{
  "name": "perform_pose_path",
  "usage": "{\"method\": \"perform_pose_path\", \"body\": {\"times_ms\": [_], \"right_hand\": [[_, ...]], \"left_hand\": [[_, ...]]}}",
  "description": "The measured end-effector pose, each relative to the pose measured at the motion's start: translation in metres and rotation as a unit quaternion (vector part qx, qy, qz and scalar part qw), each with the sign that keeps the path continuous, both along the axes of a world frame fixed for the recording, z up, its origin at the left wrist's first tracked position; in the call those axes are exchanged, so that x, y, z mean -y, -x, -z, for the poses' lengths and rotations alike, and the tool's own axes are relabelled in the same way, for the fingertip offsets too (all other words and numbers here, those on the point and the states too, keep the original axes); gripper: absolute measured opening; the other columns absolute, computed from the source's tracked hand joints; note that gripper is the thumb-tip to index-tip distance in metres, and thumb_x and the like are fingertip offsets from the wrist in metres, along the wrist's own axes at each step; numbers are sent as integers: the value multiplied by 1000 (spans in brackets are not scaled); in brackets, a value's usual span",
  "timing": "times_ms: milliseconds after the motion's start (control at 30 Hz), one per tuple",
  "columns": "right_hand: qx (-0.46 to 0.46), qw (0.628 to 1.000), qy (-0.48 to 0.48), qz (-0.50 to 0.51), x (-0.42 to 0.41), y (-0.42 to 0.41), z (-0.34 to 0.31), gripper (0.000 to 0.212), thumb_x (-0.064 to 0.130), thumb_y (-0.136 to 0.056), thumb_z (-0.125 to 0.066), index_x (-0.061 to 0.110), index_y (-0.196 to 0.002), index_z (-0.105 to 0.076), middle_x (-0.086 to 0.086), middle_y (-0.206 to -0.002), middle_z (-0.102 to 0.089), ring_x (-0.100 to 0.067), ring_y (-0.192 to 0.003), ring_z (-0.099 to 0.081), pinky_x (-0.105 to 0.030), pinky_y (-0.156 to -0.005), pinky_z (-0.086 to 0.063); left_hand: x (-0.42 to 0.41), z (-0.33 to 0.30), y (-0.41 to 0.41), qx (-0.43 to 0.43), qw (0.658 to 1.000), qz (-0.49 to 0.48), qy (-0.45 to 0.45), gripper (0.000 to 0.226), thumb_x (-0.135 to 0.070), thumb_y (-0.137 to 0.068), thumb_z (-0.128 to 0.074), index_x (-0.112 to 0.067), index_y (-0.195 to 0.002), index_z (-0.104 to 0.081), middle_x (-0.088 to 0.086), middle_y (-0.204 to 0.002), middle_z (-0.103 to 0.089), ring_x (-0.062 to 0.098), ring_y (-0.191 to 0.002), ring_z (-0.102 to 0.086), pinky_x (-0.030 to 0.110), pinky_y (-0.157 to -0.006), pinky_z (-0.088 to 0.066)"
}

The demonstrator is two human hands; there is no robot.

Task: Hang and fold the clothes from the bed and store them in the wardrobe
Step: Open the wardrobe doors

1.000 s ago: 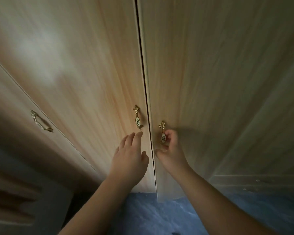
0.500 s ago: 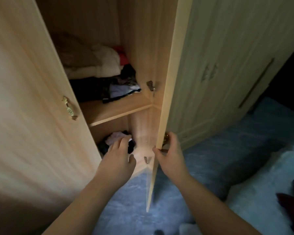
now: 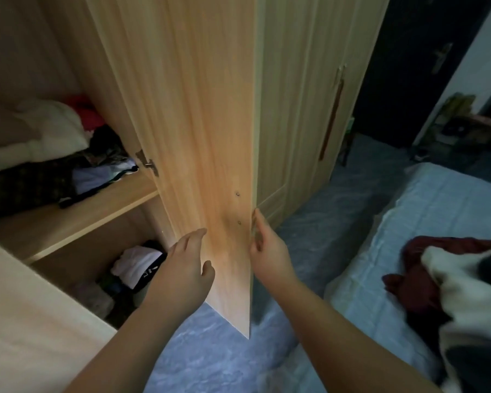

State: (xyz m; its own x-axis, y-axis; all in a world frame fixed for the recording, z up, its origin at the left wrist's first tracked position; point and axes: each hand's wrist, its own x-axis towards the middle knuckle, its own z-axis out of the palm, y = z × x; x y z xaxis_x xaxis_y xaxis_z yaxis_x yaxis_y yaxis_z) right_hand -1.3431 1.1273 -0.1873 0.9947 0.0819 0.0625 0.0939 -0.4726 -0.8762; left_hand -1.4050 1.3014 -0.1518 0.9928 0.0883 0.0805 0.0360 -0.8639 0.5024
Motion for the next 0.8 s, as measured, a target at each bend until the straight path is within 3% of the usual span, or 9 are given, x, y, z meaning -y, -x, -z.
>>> {"method": "perform_pose_path", "body": {"times_ms": [133,267,433,500,667,800], "right_hand": [[35,996,64,-43,15,21,-1,70,6,-92,-51,31,-155,-30,10,-154,-41,-4,-140,-37,-20,-112,-31],[24,992,67,-108,5,36,-5,63,12,-93,-52,41,-146,-35,15,-142,-50,-4,-128,-47,-26,-104,-43],[52,972,90,-210,-53,46,-15,63,16,-95,-55,33,-151,-31,8,-150,-45,-11,-129,-48,-25,-103,-41],[67,962,93,-249,-86,48,-18,63,16,-95,-56,28,-153,-32,7,-150,-45,-9,-134,-44,-18,-106,-35],[114,932,101,-328,-170,54,-28,64,9,-93,-57,24,-151,-36,7,-148,-46,-5,-131,-43,4,-94,-23],[142,908,117,-377,-245,62,-31,65,15,-95,-58,27,-153,-32,4,-150,-43,-10,-137,-41,-19,-107,-38]], "left_hand": [[13,4,-6,-14,1000,-1,-6,62,-23,-95,-54,-25,-151,-28,-4,-154,-37,20,-135,-41,36,-101,-42],[2,5,-2,-11,999,-43,-3,62,-23,-93,-55,-24,-150,-31,-1,-152,-42,19,-134,-43,37,-103,-43],[-43,2,24,-10,992,-127,-6,64,-22,-90,-57,-25,-149,-33,-1,-148,-45,21,-134,-42,38,-103,-42],[-69,-1,43,-4,987,-162,-16,63,-21,-89,-57,-25,-148,-34,-1,-146,-46,23,-132,-44,40,-103,-43],[-144,-13,94,8,966,-257,-37,65,-28,-89,-53,-20,-150,-32,1,-149,-44,25,-135,-43,40,-107,-41],[-212,-12,132,15,945,-328,9,62,-25,-96,-53,-27,-152,-26,-4,-155,-38,19,-139,-40,35,-109,-38]]}}
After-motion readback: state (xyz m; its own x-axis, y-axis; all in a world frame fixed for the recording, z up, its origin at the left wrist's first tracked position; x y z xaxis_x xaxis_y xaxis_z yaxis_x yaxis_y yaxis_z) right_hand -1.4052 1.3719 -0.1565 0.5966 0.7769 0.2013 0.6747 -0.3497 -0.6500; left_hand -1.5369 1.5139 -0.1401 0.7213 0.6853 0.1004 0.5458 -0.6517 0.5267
